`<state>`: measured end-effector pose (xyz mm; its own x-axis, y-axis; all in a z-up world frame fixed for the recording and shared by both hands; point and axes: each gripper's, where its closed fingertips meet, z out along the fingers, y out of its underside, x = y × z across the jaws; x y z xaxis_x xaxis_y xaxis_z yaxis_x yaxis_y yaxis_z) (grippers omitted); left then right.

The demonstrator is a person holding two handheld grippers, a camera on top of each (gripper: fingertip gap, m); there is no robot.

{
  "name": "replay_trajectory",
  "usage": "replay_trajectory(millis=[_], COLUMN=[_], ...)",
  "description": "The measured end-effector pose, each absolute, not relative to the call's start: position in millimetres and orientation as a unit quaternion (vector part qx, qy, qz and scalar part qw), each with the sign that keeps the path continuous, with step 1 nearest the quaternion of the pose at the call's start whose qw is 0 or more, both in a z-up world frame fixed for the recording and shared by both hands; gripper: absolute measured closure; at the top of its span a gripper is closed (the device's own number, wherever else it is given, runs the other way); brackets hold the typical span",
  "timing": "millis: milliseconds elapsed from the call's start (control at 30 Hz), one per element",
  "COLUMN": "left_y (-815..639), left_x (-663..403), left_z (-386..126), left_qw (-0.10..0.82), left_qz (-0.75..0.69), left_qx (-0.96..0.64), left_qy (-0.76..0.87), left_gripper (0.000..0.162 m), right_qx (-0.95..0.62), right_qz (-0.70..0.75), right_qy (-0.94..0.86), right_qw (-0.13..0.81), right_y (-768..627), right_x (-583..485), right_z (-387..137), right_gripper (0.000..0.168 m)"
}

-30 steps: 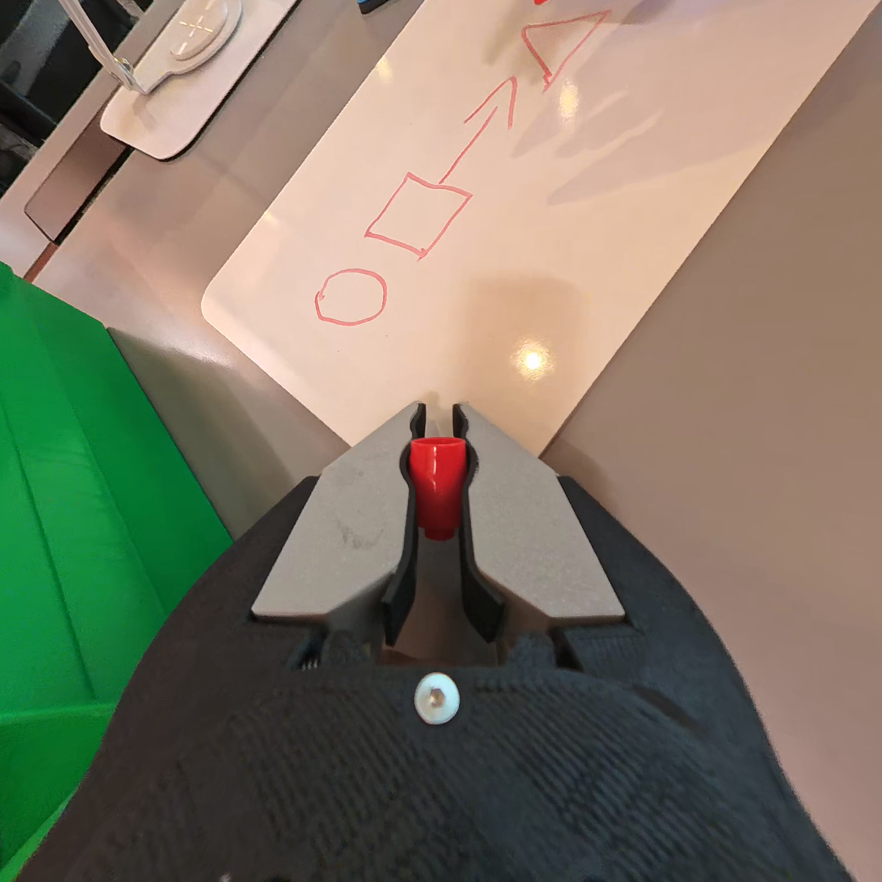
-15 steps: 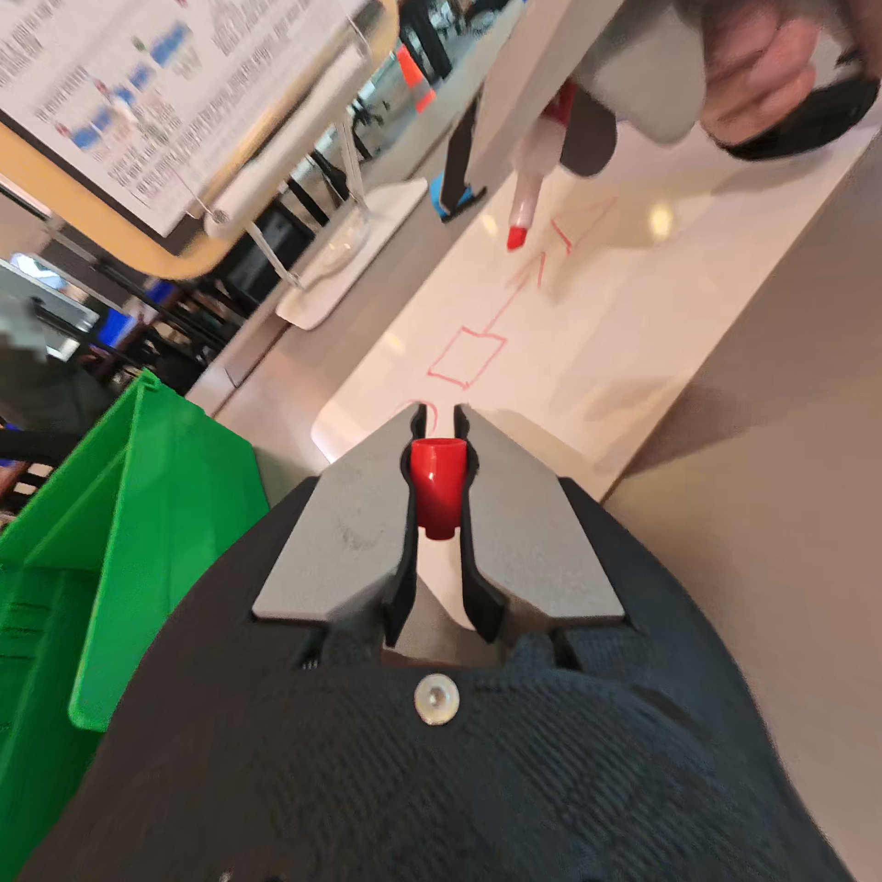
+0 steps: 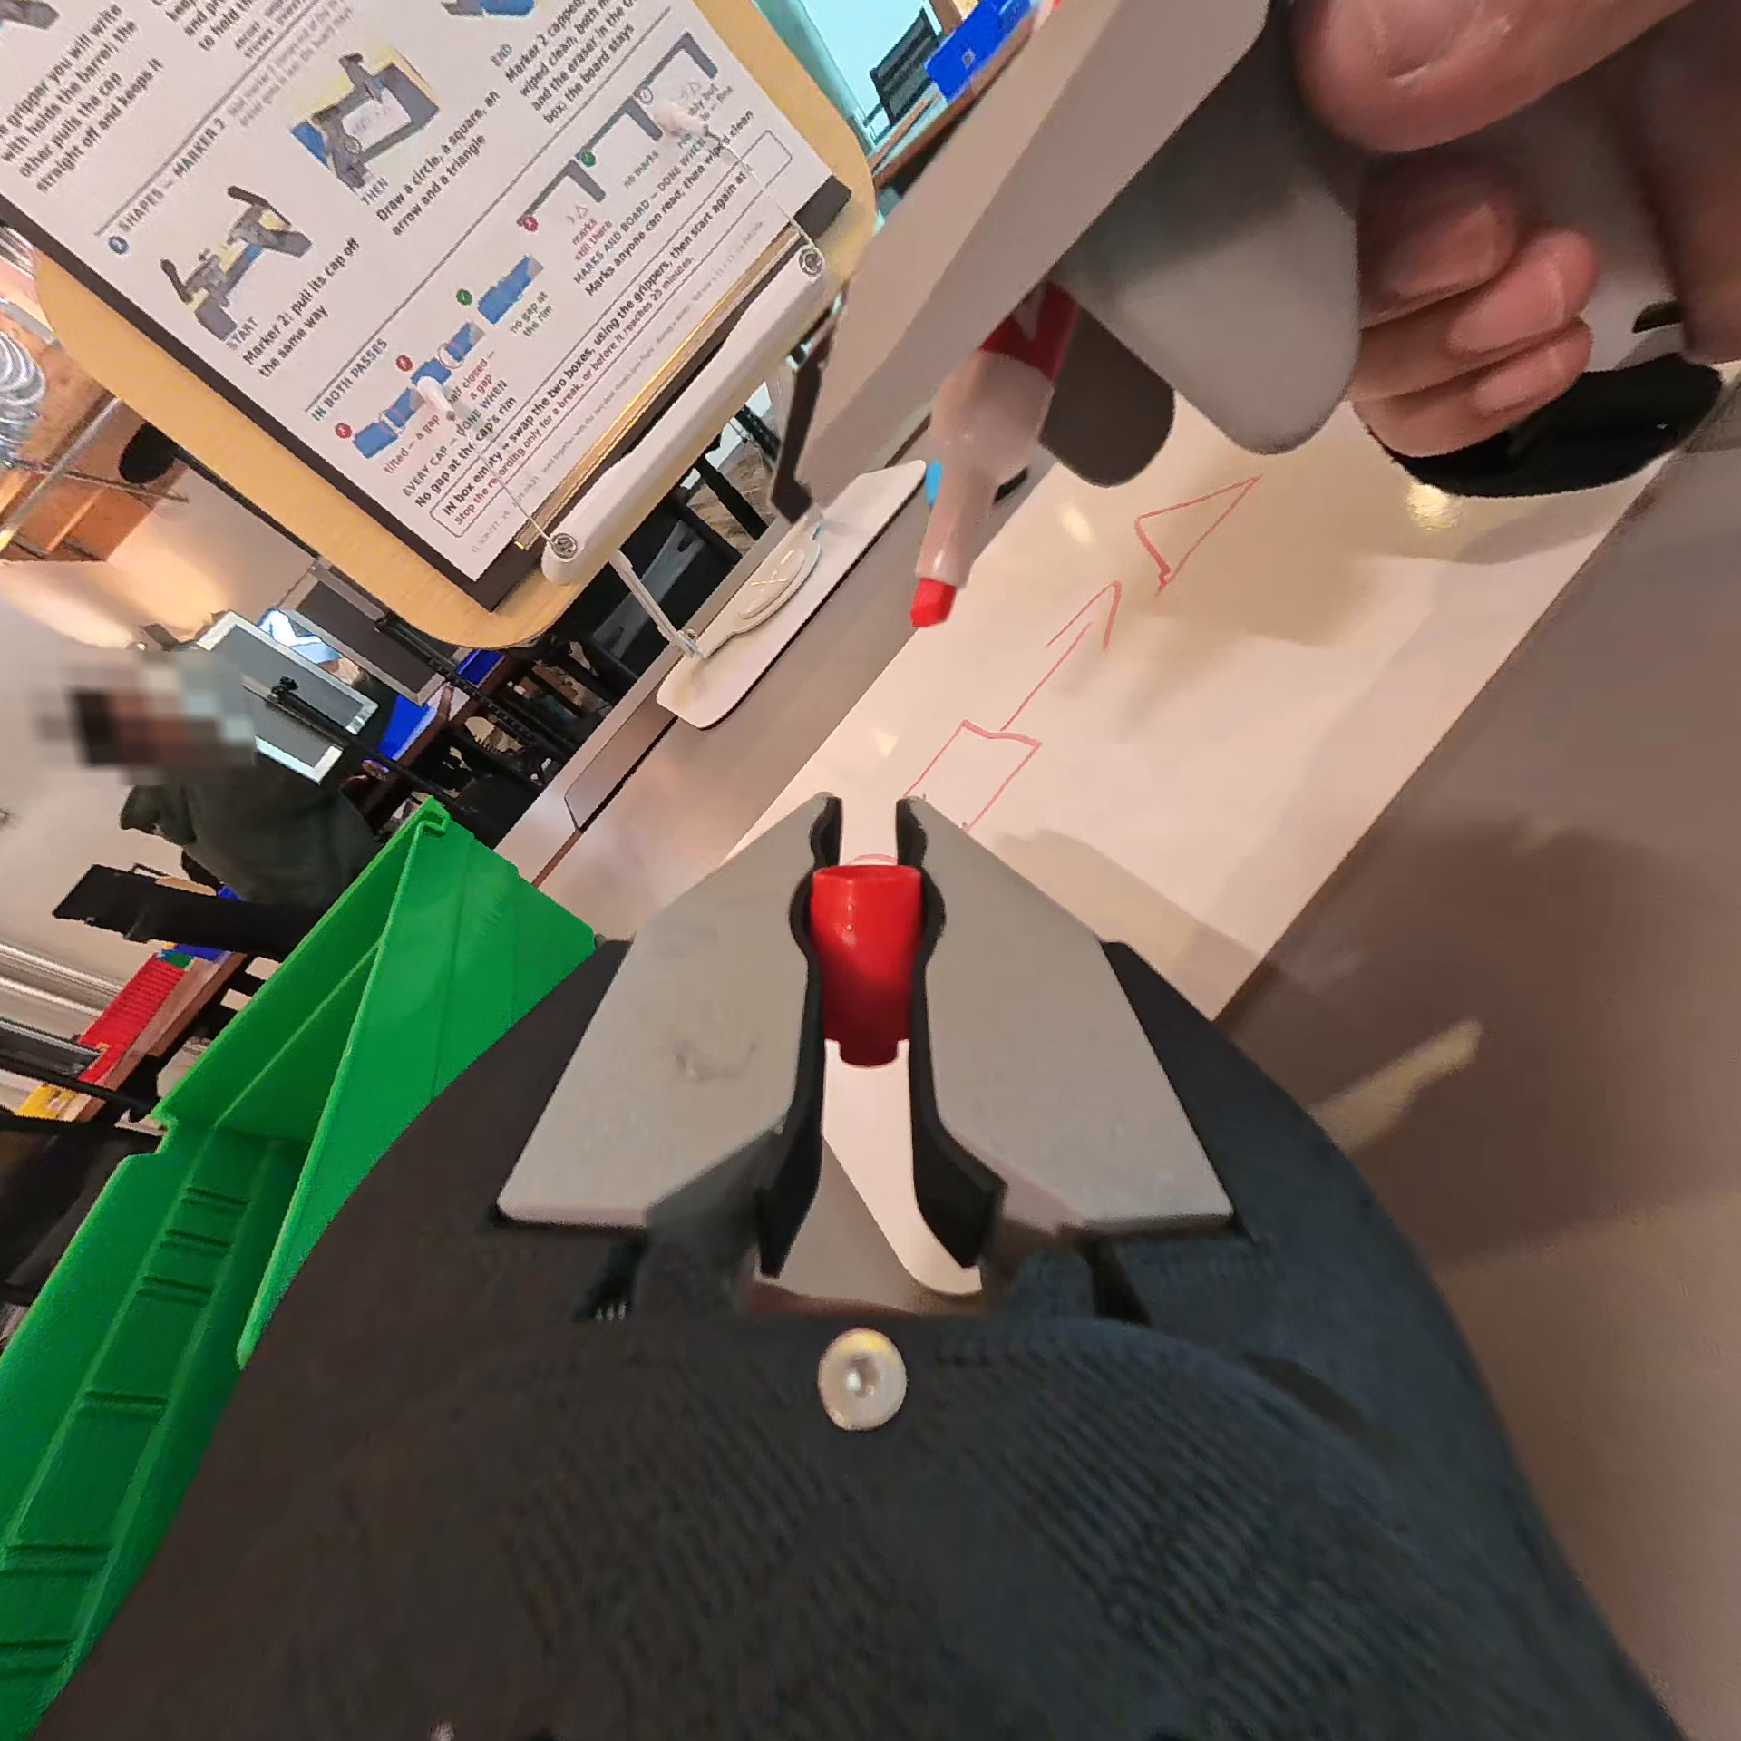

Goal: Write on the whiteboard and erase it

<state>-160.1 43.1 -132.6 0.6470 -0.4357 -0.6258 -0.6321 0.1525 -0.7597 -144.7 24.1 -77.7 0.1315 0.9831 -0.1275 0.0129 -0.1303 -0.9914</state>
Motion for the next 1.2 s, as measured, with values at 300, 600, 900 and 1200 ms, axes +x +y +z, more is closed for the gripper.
replay_trajectory(millis=[300,600,900,1200], left_y=[43,43,40,39], left_x=[-161,-161,-155,-154], left_z=[-134,-133,-139,-139], left_qw=[0.635,0.637,0.623,0.621], left_qz=[0.075,0.078,0.043,0.036], left_qx=[-0.649,-0.646,-0.657,-0.656], left_qy=[0.412,0.413,0.424,0.426], left_gripper=[0.153,0.153,0.153,0.153], right_qx=[-0.573,-0.576,-0.587,-0.582], right_qz=[0.507,0.506,0.491,0.48], right_qy=[-0.418,-0.408,-0.421,-0.456], right_qw=[0.49,0.496,0.486,0.472], right_y=[27,32,30,16], right_x=[-142,-139,-145,-159], right_z=[-77,-75,-83,-86], right_gripper=[0.142,0.142,0.143,0.143])
